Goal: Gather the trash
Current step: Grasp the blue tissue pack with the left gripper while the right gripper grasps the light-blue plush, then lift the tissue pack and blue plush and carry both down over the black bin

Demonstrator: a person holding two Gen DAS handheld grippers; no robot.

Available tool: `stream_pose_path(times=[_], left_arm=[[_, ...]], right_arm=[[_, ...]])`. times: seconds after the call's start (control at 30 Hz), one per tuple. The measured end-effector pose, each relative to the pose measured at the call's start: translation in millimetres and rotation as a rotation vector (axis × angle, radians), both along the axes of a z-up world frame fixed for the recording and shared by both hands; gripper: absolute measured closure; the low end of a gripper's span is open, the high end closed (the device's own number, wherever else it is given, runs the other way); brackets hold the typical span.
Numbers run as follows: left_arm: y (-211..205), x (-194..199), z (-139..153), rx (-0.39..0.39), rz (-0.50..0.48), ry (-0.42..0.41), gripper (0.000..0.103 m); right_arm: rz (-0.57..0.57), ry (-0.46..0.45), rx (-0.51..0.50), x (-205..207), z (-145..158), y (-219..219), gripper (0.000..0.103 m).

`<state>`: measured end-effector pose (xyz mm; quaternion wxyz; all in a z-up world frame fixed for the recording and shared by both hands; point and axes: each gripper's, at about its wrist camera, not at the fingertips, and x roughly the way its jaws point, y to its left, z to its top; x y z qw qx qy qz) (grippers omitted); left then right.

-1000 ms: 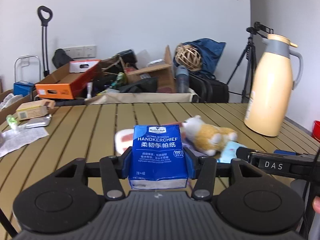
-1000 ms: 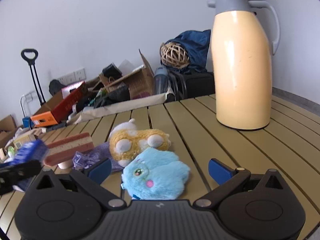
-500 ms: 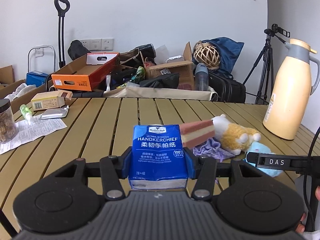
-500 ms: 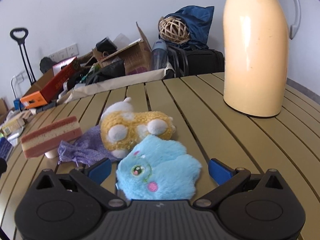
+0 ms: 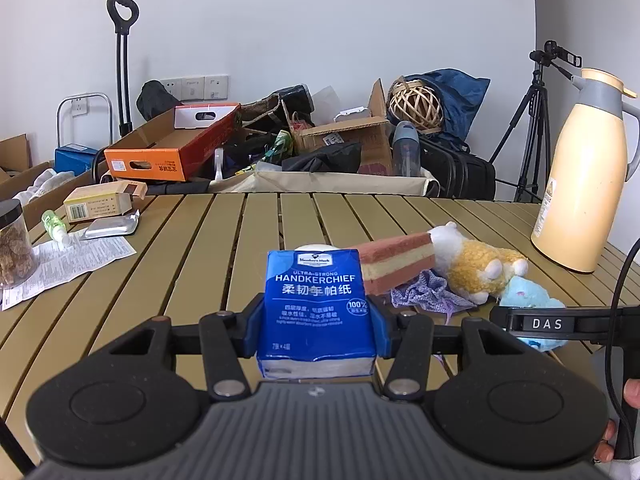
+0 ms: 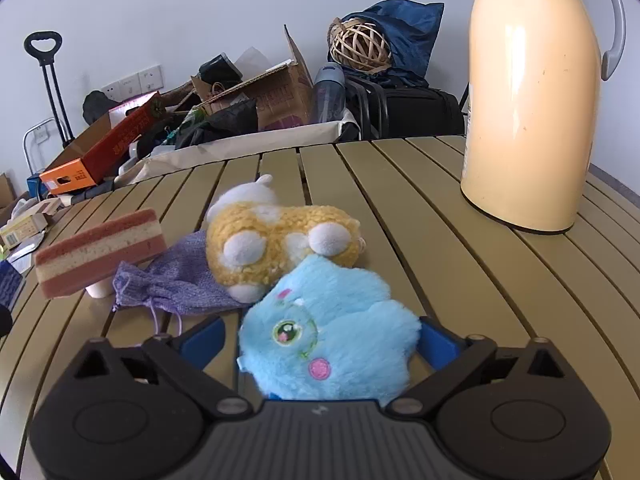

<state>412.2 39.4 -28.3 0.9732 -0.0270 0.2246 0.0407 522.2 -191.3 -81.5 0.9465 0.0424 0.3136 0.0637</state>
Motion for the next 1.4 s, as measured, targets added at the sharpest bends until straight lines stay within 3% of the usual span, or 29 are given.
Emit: stream_pose_path(times=[0.23,0.7,1.03,1.4], left_arm=[[2,-1,1,-0.002,0.009,0.000,0.051],[2,-3,2,0.000,0.011,-0.003,0.051],[2,-6,3,-0.003,0.012,-0.010,0.051],[3,-16,9,-0.010,0.002,-0.027,0.051]], right_arm=[[0.012,-0.001,-0.014,-1,-1,2,0.018],[0.061,-0.031,-0.068,-8,1,14,0.021],[0.043,-0.047,-0.028,-16,2,7,0.021],[0.070,-0.105,-0.023,-49,23,3,0.021]])
